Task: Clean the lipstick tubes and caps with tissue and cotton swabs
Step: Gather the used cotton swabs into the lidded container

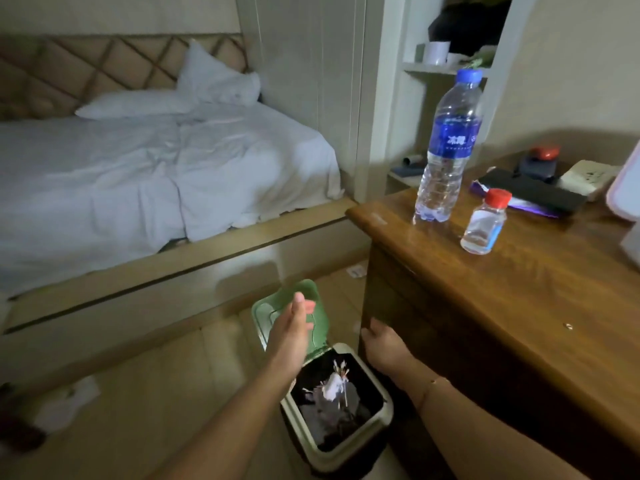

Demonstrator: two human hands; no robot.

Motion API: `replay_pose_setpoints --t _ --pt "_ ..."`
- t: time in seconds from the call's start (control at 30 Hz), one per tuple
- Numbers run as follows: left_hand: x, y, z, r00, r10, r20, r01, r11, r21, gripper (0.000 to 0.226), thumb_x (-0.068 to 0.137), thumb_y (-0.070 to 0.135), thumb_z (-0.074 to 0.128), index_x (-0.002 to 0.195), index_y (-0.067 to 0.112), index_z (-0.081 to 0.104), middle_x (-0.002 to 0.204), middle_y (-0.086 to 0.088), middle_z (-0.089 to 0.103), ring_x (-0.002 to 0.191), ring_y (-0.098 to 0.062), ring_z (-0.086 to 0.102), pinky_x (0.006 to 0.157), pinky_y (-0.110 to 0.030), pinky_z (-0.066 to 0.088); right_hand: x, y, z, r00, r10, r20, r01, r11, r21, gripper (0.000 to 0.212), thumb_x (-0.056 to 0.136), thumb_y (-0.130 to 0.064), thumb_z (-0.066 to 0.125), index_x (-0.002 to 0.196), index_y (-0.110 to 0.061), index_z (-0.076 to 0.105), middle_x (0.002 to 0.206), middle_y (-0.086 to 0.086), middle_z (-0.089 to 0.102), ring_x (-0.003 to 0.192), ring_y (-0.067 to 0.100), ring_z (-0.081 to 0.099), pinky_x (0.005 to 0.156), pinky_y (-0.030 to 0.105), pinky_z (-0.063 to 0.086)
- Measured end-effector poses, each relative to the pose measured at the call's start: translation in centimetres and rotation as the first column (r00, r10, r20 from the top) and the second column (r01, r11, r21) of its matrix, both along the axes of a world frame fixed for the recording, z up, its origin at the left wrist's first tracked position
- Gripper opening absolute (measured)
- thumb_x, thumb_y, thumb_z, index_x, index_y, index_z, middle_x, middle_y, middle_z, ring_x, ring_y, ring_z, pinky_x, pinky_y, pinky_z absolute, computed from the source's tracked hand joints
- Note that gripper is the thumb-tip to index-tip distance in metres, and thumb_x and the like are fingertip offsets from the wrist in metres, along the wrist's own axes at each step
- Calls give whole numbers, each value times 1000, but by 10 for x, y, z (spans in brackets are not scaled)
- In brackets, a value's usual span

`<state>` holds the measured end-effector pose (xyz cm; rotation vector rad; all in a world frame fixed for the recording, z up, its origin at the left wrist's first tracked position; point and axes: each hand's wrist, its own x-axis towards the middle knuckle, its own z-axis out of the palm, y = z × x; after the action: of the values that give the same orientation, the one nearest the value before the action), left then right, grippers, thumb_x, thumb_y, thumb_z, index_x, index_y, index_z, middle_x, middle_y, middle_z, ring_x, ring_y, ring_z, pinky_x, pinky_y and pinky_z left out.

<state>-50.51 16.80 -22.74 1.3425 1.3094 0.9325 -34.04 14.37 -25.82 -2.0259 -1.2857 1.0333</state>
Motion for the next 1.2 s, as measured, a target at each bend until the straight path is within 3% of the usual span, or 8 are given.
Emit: replay_pose_setpoints --t 0.13,0.23,0.37,0.5,0.6,0.73,1.0,1.2 --pt "20 1 23 997 53 47 -59 989 135 44 96 52 29 94 26 64 101 5 68 85 -14 64 85 -41 51 12 -8 34 1000 -18 1 18 995 99 35 102 -15 47 134 -6 56 131 7 60 121 20 57 97 24 42" --pt "52 -12 70 980 -118 158 72 961 268 20 96 31 50 91 20 66 86 2 70 78 -19 63 74 -31 50 29 -36 85 998 8 62 -29 938 346 28 96 -23 60 122 -15 67 117 -3 70 105 1 63 91 13 45" --pt "109 -42 146 875 -462 149 302 758 578 18 93 25 54 98 12 66 82 -1 68 75 -15 65 68 -20 51 73 -104 164 971 -157 178 30 827 561 10 90 -29 67 99 -28 72 88 -15 73 82 -5 65 73 8 48" --pt "186 -72 175 785 -616 -65 531 615 583 21 91 35 57 106 21 63 94 9 66 88 -6 64 77 -24 53 141 -159 200 861 -428 273 149 727 671 10 89 -34 67 99 -30 69 88 -19 69 80 -8 63 66 3 46" --pt "265 -83 176 714 -593 -372 696 547 465 47 85 43 66 127 32 48 130 12 50 110 -6 54 92 -30 51 195 -197 202 810 -520 272 261 735 626 17 90 -32 66 106 -26 68 95 -15 68 84 -5 61 62 4 46" --pt "364 -72 171 663 -531 -528 745 538 395 85 70 44 80 140 31 33 146 4 31 128 -19 40 100 -37 42 235 -232 192 799 -537 271 281 732 621 15 90 -22 69 92 -36 66 91 -20 68 82 -7 63 65 -1 43" --pt "436 -62 160 569 -245 -785 762 516 391 63 71 42 71 126 30 43 127 -1 41 104 -22 51 73 -32 53 264 -265 177 786 -561 262 271 692 670 19 90 -19 68 85 -38 70 87 -24 71 79 -2 65 67 10 50" --pt "418 -71 163 620 -97 -779 707 500 501 46 79 45 65 118 28 46 119 1 48 98 -21 53 69 -32 53 265 -277 182 799 -529 284 247 720 649 17 92 -24 65 92 -40 69 94 -24 70 85 -4 64 71 11 52"
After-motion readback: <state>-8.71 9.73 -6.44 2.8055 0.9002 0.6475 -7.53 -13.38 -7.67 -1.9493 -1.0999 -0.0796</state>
